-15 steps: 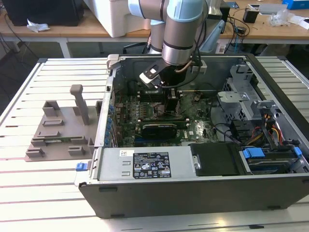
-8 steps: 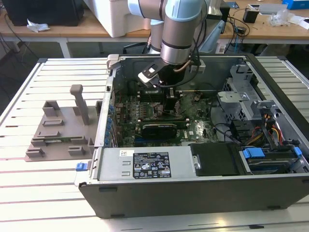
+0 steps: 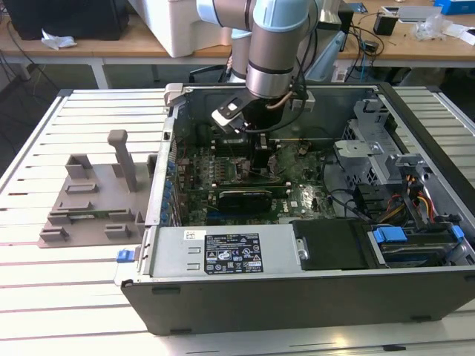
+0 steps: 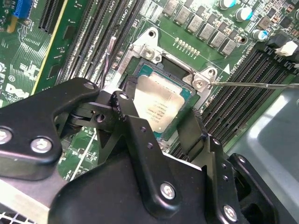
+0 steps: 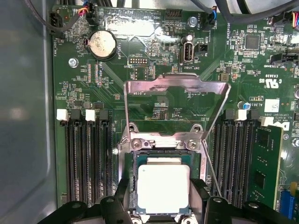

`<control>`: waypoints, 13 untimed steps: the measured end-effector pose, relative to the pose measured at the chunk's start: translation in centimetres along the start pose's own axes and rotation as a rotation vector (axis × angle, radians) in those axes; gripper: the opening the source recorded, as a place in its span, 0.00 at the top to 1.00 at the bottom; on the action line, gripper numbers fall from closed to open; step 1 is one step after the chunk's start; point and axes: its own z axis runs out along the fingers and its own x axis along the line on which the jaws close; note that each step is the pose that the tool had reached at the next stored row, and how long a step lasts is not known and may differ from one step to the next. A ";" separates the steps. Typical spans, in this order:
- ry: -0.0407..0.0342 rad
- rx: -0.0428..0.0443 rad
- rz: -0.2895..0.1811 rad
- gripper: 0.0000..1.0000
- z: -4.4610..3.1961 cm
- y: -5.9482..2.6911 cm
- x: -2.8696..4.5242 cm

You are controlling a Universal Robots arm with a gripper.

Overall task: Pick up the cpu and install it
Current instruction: 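Place the cpu into insertion slot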

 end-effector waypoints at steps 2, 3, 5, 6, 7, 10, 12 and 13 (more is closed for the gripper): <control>-0.0003 0.0003 0.000 0.38 -0.17 -0.02 -0.02; 0.0000 0.0001 0.000 0.38 -0.52 -0.04 -0.03; -0.0001 0.0001 0.000 0.38 -0.94 -0.08 -0.06; 0.0000 0.0001 0.000 0.38 -1.27 -0.11 -0.08; 0.0000 0.0000 0.000 0.38 -1.62 -0.14 -0.10; 0.0001 0.0001 0.000 0.38 -2.18 -0.18 -0.13; 0.0094 -0.0001 -0.002 0.40 -2.22 -0.18 -0.18; 0.0165 -0.0002 -0.005 0.46 -2.22 -0.19 -0.30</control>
